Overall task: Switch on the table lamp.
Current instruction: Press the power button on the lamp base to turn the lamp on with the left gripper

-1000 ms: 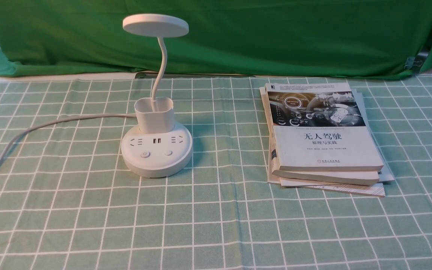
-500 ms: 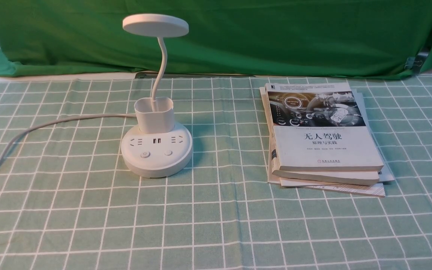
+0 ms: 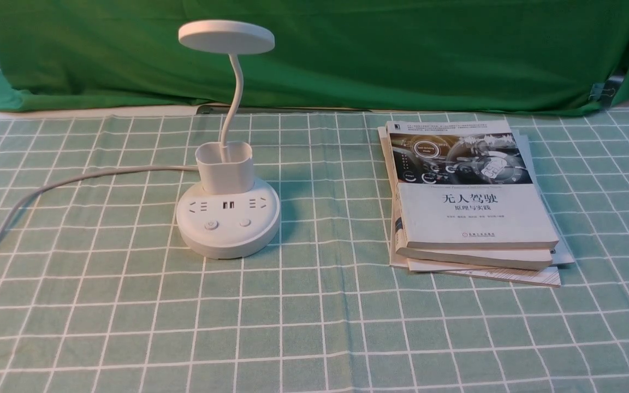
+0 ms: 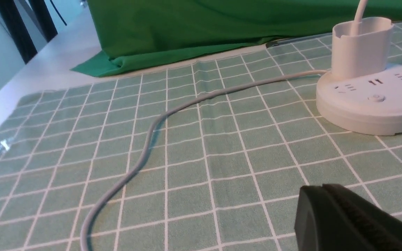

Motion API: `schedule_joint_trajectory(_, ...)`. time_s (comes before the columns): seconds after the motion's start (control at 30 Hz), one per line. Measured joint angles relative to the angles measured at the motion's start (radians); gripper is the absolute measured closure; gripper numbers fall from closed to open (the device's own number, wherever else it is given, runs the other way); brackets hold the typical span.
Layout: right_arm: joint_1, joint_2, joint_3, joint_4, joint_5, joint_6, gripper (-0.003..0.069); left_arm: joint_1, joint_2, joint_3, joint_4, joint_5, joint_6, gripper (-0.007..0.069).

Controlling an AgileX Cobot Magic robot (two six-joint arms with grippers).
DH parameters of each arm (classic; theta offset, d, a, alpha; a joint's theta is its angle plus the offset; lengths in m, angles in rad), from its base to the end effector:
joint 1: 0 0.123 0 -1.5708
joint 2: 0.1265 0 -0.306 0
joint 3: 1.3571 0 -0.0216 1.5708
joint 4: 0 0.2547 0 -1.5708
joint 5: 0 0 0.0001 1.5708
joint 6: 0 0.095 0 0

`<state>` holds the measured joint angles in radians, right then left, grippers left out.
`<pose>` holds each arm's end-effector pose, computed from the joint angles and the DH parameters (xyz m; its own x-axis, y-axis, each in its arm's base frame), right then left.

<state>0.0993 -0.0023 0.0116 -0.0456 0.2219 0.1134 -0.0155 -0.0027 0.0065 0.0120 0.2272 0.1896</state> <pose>0.0425 0.0033 0.1886 -0.1484 0.0544 -0.9874 -0.0792 0.9946 0.0667 0.0424 -0.0004 0.1898 -0.1378 0.2021 -0.9696 0.0412 0.9793 0.1982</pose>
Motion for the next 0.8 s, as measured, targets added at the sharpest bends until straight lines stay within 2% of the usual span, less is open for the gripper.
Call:
schedule_joint_trajectory(0.1,0.0,0.0,0.0,0.0,0.0,0.0,0.0419,0.0,0.0,0.0,-0.018,-0.11,0.014,0.0603)
schedule_joint_trajectory(0.23,0.0,0.0,0.0,0.0,0.0,0.0,0.0419,0.0,0.0,0.0,-0.065,-0.343,-0.01,0.0603)
schedule_joint_trajectory(0.27,0.0,0.0,0.0,0.0,0.0,0.0,0.0419,0.0,0.0,0.0,-0.07,-0.45,-0.016,0.0603)
schedule_joint_trajectory(0.3,0.0,0.0,0.0,0.0,0.0,0.0,0.0419,0.0,0.0,0.0,-0.07,-0.465,-0.017,0.0603)
schedule_joint_trajectory(0.33,0.0,0.0,0.0,0.0,0.0,0.0,0.0419,0.0,0.0,0.0,-0.07,-0.59,-0.02,0.0603)
schedule_joint_trajectory(0.37,0.0,0.0,0.0,0.0,0.0,0.0,0.0419,0.0,0.0,0.0,-0.069,-0.606,-0.021,0.0603)
schedule_joint_trajectory(0.4,0.0,0.0,0.0,0.0,0.0,0.0,0.0419,0.0,0.0,0.0,-0.064,-0.723,-0.023,0.0603)
schedule_joint_trajectory(0.53,0.0,0.0,0.0,0.0,-0.001,0.0,0.0419,0.0,0.0,0.0,-0.043,-0.953,-0.032,0.0603)
schedule_joint_trajectory(0.6,0.0,0.0,0.0,0.0,-0.001,0.0,0.0419,0.0,0.0,0.0,-0.041,-1.083,-0.076,0.0603)
schedule_joint_trajectory(0.63,0.0,0.0,0.0,0.0,-0.001,0.0,0.0419,0.0,0.0,0.0,-0.041,-1.095,-0.092,0.0603)
schedule_joint_trajectory(0.7,0.0,0.0,0.0,0.0,-0.001,0.0,0.0419,0.0,-0.002,-0.01,-0.038,-1.193,-0.233,0.0603)
schedule_joint_trajectory(0.8,0.0,0.0,0.0,0.0,-0.001,0.0,0.0419,0.0,-0.004,-0.117,-0.026,-1.065,-0.303,0.0603)
